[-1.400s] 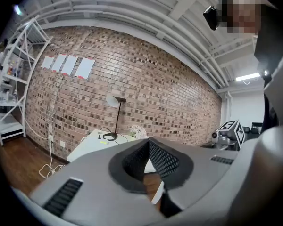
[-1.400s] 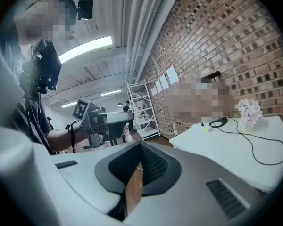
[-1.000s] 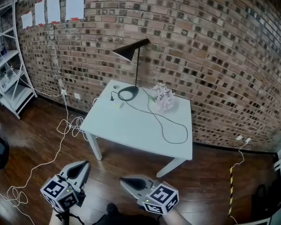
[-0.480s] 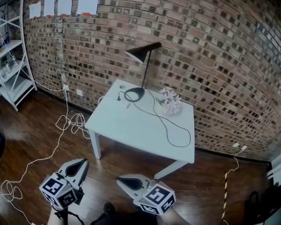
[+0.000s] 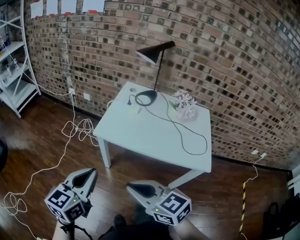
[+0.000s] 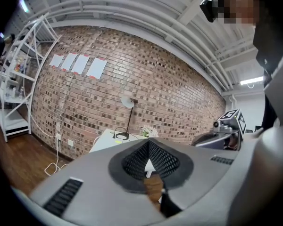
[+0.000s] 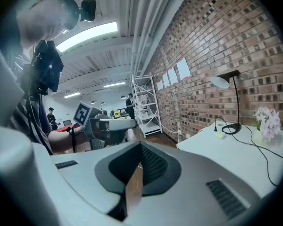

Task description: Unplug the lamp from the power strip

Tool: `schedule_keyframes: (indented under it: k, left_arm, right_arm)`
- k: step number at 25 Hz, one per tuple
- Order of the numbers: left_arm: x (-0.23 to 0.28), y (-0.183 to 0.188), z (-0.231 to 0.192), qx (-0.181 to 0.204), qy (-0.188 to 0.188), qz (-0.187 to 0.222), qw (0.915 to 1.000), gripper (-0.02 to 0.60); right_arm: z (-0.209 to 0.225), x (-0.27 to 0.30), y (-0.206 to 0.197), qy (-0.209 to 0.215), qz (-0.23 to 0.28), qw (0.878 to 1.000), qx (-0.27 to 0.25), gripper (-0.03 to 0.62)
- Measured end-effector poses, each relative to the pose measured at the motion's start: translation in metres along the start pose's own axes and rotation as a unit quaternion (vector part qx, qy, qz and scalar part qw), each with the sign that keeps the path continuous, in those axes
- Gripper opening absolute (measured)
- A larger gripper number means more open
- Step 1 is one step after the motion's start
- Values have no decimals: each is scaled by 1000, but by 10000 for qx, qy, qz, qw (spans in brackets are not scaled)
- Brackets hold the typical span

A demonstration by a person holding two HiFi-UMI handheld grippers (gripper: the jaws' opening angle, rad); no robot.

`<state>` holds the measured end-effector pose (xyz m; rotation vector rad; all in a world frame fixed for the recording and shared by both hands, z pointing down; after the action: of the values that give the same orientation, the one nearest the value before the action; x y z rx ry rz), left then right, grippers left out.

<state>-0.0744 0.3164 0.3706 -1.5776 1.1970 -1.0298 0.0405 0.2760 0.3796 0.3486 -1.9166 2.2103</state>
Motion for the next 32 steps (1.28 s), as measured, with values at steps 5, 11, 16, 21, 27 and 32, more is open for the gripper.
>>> schedule_keyframes:
  k: [5, 11, 16, 21, 27, 32]
  left_arm:
    - [-1, 5, -13, 56, 271, -92, 9996, 15]
    - [20, 3, -27, 70, 519, -290, 9982, 15]
    - [66, 8, -36, 199, 582, -518, 9968, 15]
    - [91, 5, -59, 444, 734, -502, 9950, 15]
    - [124, 11, -62, 515, 724, -650, 9939, 15]
    - [149, 23, -62, 384, 828, -718, 9932, 15]
  right_arm:
    - [9, 15, 1, 239, 19, 9997, 51, -6]
    - [35, 30, 4, 456, 57, 9988, 177, -6]
    - [87, 32, 13, 378, 139, 9987, 313, -6]
    - [115, 47, 19, 577, 245, 9973, 387, -6]
    - [139, 58, 30, 899, 335, 9946, 400, -6]
    - [161, 62, 39, 1027, 461, 9927, 425, -6]
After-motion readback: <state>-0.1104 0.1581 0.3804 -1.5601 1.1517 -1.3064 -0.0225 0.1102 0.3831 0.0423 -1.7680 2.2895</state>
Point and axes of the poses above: the fingertips, and each gripper's own axes: x forward along the fingers, z to its right, y out of its top, the point moved 1 cm from there along -x, backward along the fingers, and after that the axes turned 8 degrees about -y, right-handed, at the moved point
